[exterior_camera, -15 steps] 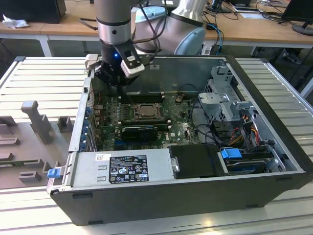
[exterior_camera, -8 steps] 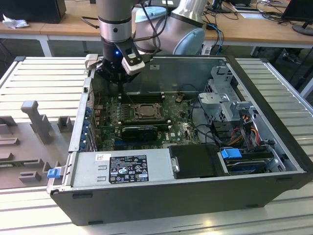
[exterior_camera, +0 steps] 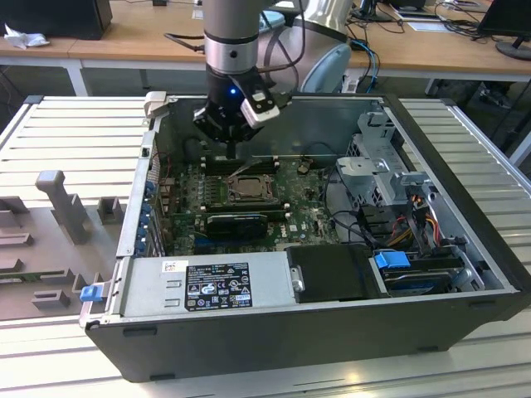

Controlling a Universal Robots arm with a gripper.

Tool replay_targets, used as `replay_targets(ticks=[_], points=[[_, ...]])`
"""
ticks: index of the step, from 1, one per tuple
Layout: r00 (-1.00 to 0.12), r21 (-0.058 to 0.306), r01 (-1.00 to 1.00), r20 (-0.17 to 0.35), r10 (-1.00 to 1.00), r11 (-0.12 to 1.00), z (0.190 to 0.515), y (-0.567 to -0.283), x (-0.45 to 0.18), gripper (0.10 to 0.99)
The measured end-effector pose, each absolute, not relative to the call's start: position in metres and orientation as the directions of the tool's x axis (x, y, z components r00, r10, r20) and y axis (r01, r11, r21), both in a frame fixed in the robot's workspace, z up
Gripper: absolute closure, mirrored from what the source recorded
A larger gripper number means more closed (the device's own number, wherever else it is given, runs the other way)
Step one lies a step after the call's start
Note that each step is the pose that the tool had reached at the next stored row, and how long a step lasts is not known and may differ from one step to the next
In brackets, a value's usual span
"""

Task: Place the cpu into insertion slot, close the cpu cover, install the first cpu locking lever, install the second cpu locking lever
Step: 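Install the first cpu locking lever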

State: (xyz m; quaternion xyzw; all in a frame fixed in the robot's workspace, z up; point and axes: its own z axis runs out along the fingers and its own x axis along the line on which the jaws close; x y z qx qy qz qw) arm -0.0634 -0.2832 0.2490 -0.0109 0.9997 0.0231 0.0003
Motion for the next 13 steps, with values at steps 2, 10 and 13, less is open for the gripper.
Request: replay_targets(ticks=[2,10,13], points=[[-1.000,0.062,-0.022,-0.001,-0.022,0.998,0.248,-0.283,-0.051,0.980],[-1.000,0.089,-0.031,-0.002,-0.031,0.996,0.232,-0.283,-0.043,0.980],[-0.999,0.089,-0.038,-0.003,-0.038,0.995,0.227,-0.283,-0.039,0.980]])
